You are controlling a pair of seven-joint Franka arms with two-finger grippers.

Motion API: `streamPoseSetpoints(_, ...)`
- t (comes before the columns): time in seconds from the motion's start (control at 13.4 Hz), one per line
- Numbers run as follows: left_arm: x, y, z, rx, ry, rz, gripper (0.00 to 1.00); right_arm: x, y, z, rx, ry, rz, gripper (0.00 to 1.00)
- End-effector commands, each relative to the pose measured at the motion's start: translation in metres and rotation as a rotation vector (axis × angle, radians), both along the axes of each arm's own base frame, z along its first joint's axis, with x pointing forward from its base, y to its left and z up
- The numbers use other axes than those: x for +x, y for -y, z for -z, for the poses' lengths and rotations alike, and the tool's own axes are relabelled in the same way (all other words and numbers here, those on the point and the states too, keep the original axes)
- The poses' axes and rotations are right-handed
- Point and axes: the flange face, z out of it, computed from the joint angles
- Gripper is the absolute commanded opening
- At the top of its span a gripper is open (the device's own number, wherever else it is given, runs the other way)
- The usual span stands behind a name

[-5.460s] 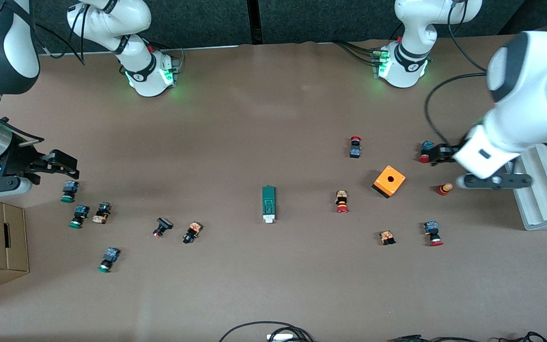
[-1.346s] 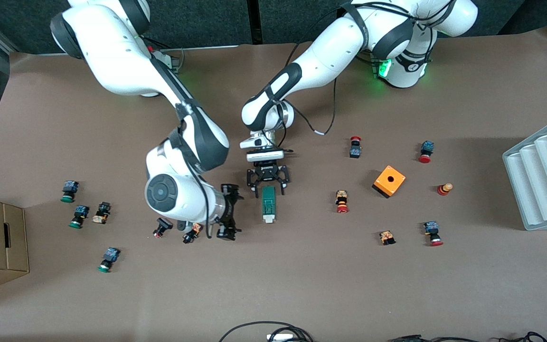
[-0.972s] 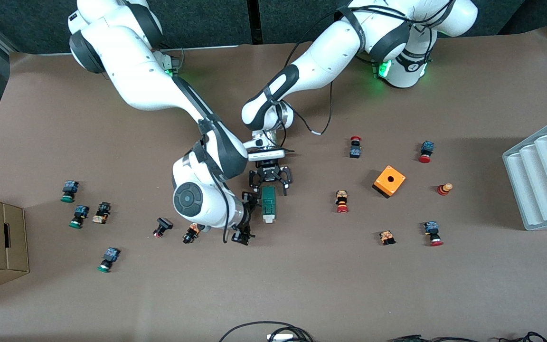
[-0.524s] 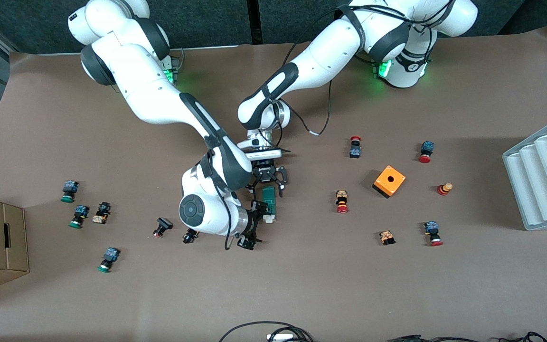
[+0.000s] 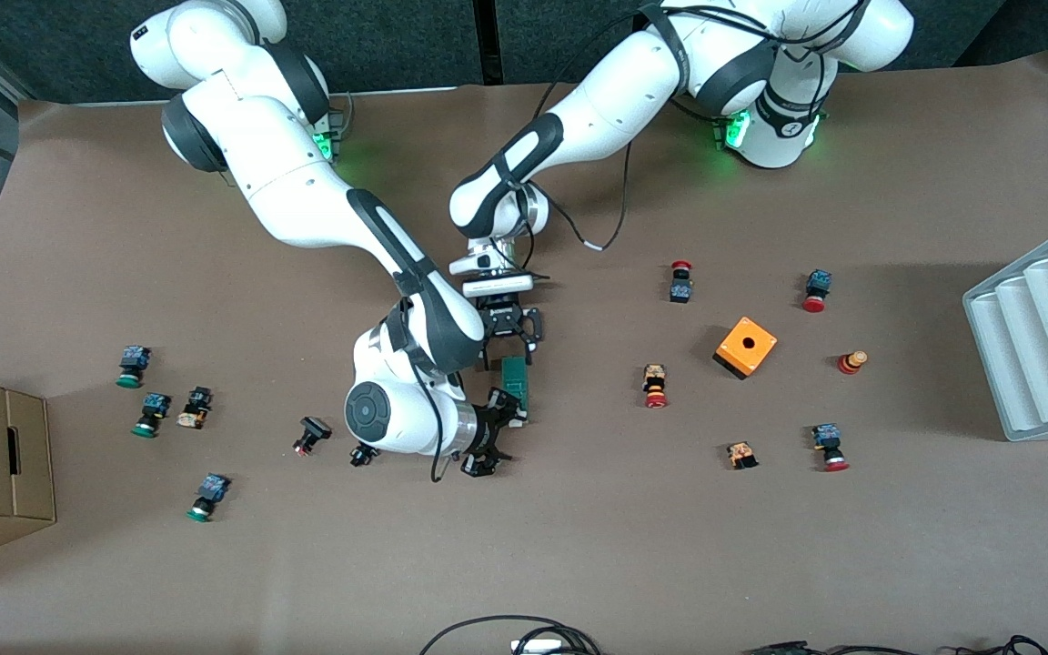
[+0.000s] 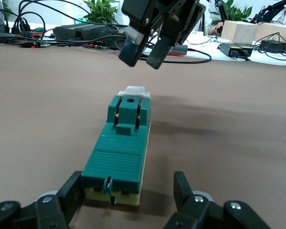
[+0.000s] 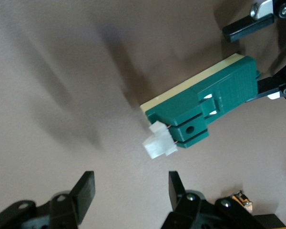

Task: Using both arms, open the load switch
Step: 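Position the right gripper above the white handle of the switch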

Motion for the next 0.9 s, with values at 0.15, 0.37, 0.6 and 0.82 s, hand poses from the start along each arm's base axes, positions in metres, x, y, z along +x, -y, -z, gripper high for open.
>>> streamPoseSetpoints(0.15,-0.007,-0.01,0.014,-0.017,0.056,-0.041,0.78,-0.004,-0.001,0.003,-0.002,-0.082,-0.035,0.72)
streamPoseSetpoints(0.37,-0.006,-0.008,0.013,-0.011,0.087,0.003,0.77,-0.003,-0.001,0.004,-0.002,-0.076,-0.033,0.72)
streamPoseSetpoints(0.6,-0.006,-0.009,0.015,-0.004,0.1,0.028,0.77,-0.002,-0.003,0.015,-0.001,-0.055,-0.025,0.72)
streamPoseSetpoints(0.82,-0.007,-0.015,0.023,0.014,0.094,0.029,0.77,-0.002,-0.004,0.02,0.0,-0.052,-0.021,0.7)
